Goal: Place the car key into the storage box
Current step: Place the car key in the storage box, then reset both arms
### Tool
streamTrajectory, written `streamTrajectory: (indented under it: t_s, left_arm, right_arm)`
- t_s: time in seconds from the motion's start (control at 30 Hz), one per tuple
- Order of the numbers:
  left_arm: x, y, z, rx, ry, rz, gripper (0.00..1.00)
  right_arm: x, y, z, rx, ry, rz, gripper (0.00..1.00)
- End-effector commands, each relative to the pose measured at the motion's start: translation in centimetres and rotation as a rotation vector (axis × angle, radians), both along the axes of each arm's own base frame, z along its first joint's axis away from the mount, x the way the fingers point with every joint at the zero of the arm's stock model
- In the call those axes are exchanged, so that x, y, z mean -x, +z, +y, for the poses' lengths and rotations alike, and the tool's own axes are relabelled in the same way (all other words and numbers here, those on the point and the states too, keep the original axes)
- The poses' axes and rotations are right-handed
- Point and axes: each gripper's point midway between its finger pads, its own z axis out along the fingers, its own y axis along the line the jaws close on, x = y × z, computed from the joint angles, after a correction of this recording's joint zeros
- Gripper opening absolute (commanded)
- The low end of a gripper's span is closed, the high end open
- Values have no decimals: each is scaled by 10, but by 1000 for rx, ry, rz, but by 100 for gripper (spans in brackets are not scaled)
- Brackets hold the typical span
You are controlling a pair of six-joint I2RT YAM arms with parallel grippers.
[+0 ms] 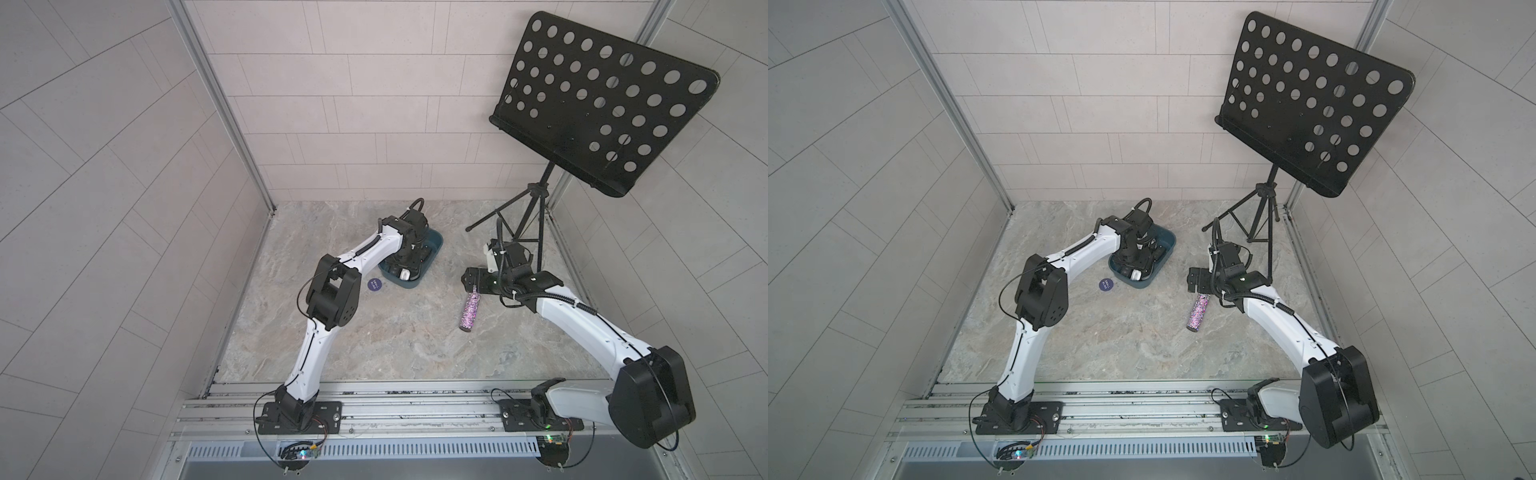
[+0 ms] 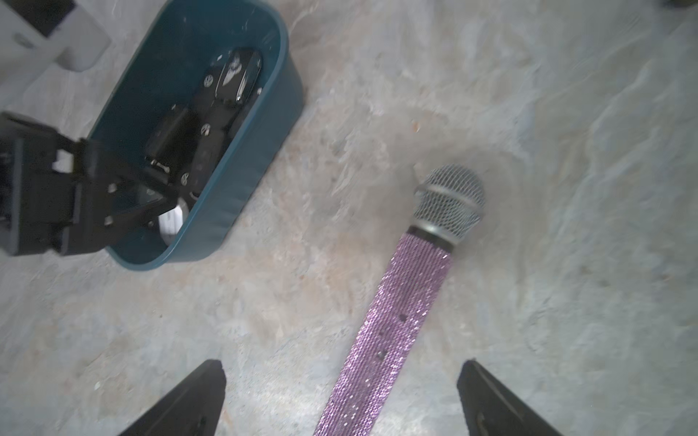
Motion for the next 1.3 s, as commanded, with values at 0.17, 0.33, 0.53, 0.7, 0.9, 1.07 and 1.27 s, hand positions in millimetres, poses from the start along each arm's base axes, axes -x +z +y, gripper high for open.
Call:
streamTrajectory:
  t_s: [0.17,0.33,0.53,0.7,0.9,1.07,1.27]
  left_arm:
    - [21,97,53,74,129,-202,73]
    - [33,105,126,92,287,-262,80]
    - [48,110,228,7,490,-368,100]
    - [65,89,300,-194,600,-406,100]
    - [77,33,344,-245,698,-409,100]
    - [63,10,349,-224,722,-514,100]
    - [45,18,353,-219,708,-712,100]
  right_arm:
    - [-40,30,-77,320,-206,-238,100]
    - [-42,10,-128,428,-371,-281,99]
    - [-34,-19,-160,522,-479,-360,99]
    - [-23,-21,-181,553,-636,-486,99]
    - [-24,-33,-167,509,-546,-526,99]
    - [-34,-49,-147,481,-403,-547,99]
    - [-46,-55,-153,468,-409,-506,99]
